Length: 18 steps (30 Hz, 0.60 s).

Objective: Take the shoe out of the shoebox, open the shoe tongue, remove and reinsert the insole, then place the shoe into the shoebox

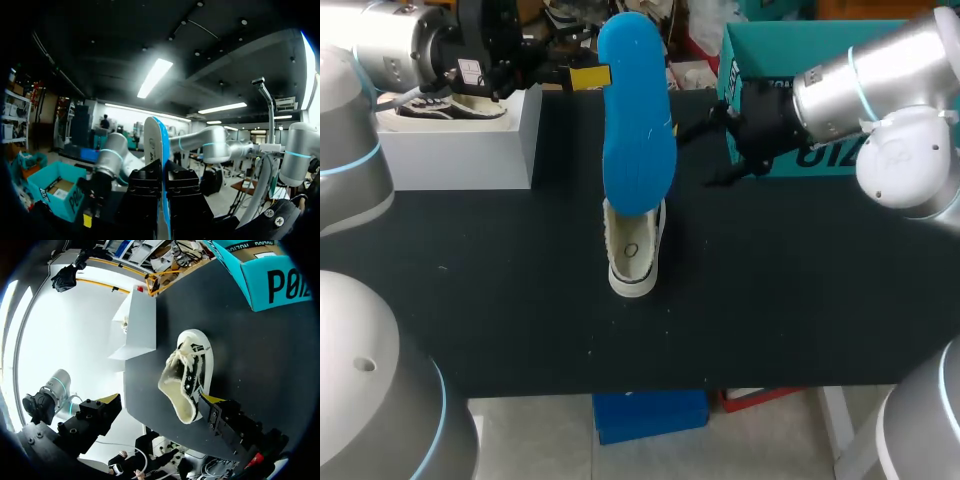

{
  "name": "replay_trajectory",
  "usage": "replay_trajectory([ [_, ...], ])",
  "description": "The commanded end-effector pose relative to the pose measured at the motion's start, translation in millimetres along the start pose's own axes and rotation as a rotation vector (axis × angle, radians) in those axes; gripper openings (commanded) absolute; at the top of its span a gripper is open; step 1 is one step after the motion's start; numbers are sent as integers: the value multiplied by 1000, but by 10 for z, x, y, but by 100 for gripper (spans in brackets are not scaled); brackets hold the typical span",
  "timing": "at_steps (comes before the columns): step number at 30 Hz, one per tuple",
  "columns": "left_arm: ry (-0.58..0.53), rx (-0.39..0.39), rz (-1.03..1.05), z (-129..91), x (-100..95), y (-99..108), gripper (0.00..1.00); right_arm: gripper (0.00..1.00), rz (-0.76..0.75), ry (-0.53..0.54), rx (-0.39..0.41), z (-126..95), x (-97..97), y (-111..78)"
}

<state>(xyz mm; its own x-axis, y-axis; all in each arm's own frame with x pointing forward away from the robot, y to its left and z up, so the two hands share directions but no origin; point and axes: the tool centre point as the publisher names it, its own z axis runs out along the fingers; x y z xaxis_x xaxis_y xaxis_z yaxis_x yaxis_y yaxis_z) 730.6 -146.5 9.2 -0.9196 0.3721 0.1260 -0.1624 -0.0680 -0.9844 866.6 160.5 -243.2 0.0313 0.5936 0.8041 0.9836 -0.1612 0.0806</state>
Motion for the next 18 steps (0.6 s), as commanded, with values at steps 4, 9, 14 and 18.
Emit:
replay_trajectory([
  [4, -2, 0, 1, 10, -3, 10, 0, 100, -9, 183, -33, -151, -77, -112],
  [9, -2, 0, 1, 10, -3, 10, 0, 100, -17, 198, -40, -214, -63, -103],
  [14, -2, 0, 1, 10, -3, 10, 0, 100, -22, 229, -43, -254, -37, -71],
  [18, -2, 0, 1, 10, -3, 10, 0, 100, -19, 266, -44, -273, -17, -53],
])
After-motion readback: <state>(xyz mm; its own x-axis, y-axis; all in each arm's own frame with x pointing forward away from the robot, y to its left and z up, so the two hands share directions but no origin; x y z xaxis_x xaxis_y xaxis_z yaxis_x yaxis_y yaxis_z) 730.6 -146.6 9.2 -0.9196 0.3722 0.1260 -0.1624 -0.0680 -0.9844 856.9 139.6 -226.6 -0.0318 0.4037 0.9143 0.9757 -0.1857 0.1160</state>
